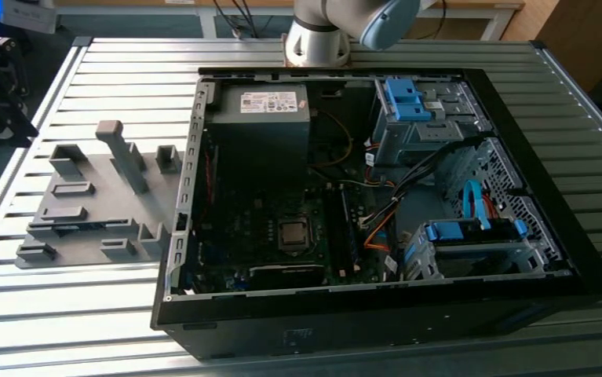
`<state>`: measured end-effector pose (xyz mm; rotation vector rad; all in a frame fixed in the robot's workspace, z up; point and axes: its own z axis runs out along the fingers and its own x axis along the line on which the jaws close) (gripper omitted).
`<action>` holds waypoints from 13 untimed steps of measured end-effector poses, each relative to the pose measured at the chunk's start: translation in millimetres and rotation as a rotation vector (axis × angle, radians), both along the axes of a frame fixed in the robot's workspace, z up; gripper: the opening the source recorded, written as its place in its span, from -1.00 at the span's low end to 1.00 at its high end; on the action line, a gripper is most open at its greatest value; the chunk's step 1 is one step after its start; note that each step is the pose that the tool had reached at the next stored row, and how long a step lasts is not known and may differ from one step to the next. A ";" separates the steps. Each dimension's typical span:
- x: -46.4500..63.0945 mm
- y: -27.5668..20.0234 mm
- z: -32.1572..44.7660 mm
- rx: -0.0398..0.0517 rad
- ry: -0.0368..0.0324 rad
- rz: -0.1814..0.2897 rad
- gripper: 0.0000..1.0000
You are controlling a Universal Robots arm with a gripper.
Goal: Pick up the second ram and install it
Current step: 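Pick up the second ram and move it above second insertion slot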
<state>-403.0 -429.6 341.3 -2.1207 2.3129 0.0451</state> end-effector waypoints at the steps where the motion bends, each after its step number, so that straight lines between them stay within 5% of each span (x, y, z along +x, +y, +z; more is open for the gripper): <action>1: 0.0 0.0 -0.3 0.0000 0.0001 0.000 -0.51; 13: -0.1 -0.1 -4.4 -0.0016 0.0001 0.000 -0.51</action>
